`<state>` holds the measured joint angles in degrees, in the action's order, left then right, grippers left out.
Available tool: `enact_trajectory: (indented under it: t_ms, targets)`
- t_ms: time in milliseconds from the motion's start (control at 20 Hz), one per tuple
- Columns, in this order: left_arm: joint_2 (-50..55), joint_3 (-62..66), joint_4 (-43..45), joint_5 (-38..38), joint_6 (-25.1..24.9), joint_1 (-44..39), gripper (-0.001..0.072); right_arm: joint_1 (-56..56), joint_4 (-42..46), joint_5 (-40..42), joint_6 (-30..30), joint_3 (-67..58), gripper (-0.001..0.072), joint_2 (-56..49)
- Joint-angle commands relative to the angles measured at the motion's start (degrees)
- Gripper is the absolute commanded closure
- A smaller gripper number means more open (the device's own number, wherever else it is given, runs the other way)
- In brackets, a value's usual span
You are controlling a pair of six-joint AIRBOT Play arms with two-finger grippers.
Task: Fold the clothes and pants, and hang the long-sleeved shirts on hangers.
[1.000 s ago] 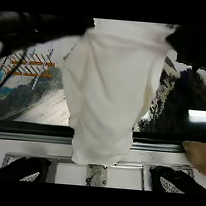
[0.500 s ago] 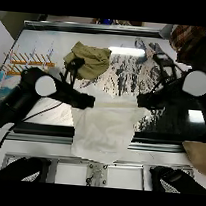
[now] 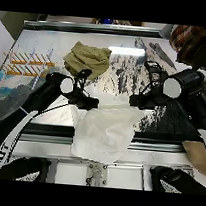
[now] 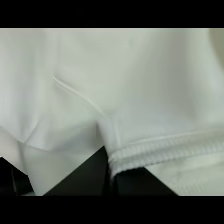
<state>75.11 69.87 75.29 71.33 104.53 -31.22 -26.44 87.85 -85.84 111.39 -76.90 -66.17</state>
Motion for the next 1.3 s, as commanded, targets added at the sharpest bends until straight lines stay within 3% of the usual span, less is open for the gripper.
enact_trajectory:
  t_ms: [0, 50, 100, 150, 450, 750, 1050, 1250]
  targets:
    - [1.9, 2.99, -0.42, 4.66, -5.14, -2.62, 0.0682, -0.09, -0.61, 1.42, 0.74, 0.17, 0.0681, -0.57]
    - [1.9, 3.48, -0.44, 6.25, -7.02, -3.69, 0.0584, -0.09, -0.61, 1.42, 0.76, 0.17, 0.0681, -0.57]
    - [1.88, 4.0, -0.44, 7.37, -7.74, -4.5, 0.0277, -0.09, -0.61, 1.42, 0.74, 0.17, 0.0681, -0.57]
    - [1.81, 5.03, -0.44, 8.7, -8.46, -4.74, 0.008, -0.09, -0.63, 1.42, 0.74, 0.17, 0.0681, -0.57]
    - [-1.88, 17.31, -0.28, 12.61, -8.7, 0.57, 0.0063, -0.09, -0.63, 1.42, 0.74, 0.17, 0.068, -0.61]
    - [-6.19, 18.82, 2.73, 12.24, -9.84, 13.51, 0.0063, -0.09, -0.61, 1.42, 0.74, 0.17, 0.068, -0.63]
    - [0.11, 18.8, 25.88, 8.98, -9.73, 25.64, 0.0063, -0.09, -0.63, 1.42, 0.76, 0.17, 0.068, -0.63]
    - [9.22, 18.8, 32.02, 1.22, -9.55, 30.51, 0.0063, -0.09, -0.61, 1.42, 0.74, 0.17, 0.068, -0.63]
